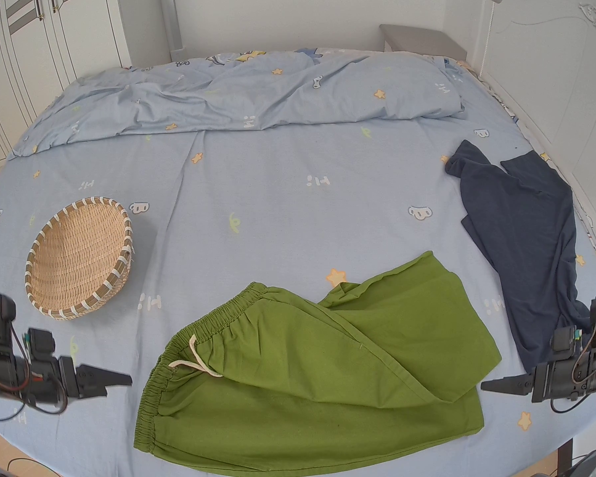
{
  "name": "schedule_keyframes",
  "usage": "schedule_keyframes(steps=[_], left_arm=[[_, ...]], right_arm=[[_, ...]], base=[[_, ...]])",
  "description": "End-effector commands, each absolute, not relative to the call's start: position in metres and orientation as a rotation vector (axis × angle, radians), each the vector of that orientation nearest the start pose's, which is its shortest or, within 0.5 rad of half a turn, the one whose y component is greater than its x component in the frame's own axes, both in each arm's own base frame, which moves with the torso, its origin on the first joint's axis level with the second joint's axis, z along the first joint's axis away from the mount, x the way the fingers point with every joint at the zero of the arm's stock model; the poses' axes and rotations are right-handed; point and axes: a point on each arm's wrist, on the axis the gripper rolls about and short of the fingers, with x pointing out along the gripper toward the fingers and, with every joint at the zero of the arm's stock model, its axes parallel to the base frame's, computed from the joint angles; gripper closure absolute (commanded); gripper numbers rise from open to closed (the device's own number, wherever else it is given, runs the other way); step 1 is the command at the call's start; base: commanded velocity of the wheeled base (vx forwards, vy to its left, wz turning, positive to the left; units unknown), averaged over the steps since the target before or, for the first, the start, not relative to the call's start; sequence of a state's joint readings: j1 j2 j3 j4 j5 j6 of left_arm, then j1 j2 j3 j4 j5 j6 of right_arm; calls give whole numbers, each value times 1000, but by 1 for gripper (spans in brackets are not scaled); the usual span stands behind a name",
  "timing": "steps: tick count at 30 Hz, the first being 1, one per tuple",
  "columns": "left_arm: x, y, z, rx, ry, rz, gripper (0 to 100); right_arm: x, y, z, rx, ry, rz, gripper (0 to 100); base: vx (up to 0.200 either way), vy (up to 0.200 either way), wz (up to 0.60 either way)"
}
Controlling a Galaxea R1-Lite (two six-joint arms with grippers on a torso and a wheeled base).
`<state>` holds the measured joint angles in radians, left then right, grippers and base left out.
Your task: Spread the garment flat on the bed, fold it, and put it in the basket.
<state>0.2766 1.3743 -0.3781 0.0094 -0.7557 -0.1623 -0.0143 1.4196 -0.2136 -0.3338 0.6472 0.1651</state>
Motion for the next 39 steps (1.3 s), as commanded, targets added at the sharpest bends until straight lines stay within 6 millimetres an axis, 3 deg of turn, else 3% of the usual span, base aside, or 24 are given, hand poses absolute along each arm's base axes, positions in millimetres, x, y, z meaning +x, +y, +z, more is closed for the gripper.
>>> schedule_keyframes(steps=[1, 5, 8, 10, 11, 12, 18, 24, 29, 39], left_arm=[[185, 2, 216, -496, 748, -558, 0], [219, -18, 225, -438, 736, -659, 0], [247, -34, 227, -386, 739, -662, 0], [268, -52, 225, -336, 755, -648, 0], [268, -52, 225, -336, 755, -648, 0], [285, -67, 217, -294, 775, -624, 0], [323, -93, 204, -247, 750, -655, 0], [346, -101, 177, -251, 775, -662, 0], [371, -111, 142, -259, 794, -669, 0], [381, -122, 123, -304, 843, -665, 0]], right_arm=[[161, 12, 167, 325, 553, 568, 0], [177, 13, 192, 299, 484, 585, 0], [188, 15, 199, 294, 473, 597, 0], [190, 17, 202, 290, 467, 607, 0], [190, 17, 202, 290, 467, 607, 0], [190, 18, 202, 287, 466, 612, 0], [188, 23, 203, 279, 463, 640, 0], [189, 24, 201, 279, 468, 642, 0], [188, 29, 200, 277, 480, 669, 0], [188, 30, 200, 279, 484, 673, 0]], base=[[0, 0, 0], [0, 0, 0], [0, 0, 0], [0, 0, 0], [0, 0, 0], [0, 0, 0], [0, 0, 0], [0, 0, 0], [0, 0, 0], [0, 0, 0]])
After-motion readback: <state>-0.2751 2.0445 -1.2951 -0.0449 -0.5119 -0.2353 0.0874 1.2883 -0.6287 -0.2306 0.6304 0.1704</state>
